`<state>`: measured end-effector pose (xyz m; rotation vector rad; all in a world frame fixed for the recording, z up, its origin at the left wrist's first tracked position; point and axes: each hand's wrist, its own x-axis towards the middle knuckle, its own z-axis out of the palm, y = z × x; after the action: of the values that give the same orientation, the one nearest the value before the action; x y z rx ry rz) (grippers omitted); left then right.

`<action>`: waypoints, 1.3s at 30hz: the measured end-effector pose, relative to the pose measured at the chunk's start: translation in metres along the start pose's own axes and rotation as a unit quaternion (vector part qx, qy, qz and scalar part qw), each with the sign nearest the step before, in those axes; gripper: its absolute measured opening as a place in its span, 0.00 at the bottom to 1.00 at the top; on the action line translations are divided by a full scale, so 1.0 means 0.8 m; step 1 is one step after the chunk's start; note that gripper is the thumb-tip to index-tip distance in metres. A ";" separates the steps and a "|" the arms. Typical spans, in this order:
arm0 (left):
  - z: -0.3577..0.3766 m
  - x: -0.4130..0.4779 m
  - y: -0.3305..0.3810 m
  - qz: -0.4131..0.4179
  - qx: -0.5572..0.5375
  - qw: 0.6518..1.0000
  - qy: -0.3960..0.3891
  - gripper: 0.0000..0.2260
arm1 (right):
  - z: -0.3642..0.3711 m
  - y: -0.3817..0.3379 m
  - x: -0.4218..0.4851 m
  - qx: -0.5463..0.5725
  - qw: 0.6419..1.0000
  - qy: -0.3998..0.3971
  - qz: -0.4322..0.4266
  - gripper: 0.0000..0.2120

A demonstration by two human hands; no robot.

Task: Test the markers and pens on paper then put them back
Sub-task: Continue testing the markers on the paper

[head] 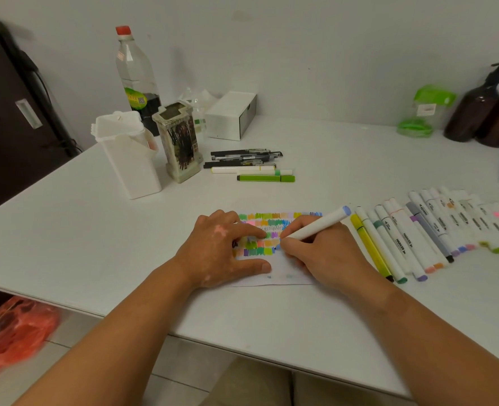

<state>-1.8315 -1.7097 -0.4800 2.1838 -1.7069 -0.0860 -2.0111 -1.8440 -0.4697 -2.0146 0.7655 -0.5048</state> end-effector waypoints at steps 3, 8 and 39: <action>0.000 0.000 0.000 0.002 0.000 1.000 0.002 0.33 | 0.000 0.000 0.000 0.000 1.000 -0.001 0.002 0.03; 0.000 0.001 0.000 0.003 0.004 1.000 -0.001 0.33 | 0.000 0.000 0.001 -0.003 1.000 0.008 0.010 0.02; -0.006 -0.008 0.002 -0.020 -0.269 0.954 0.131 0.08 | -0.015 -0.007 0.003 0.361 0.931 0.030 -0.040 0.03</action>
<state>-1.8332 -1.7028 -0.4757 1.7342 -1.3037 -0.2323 -2.0151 -1.8507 -0.4582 -1.3459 0.4366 -0.7686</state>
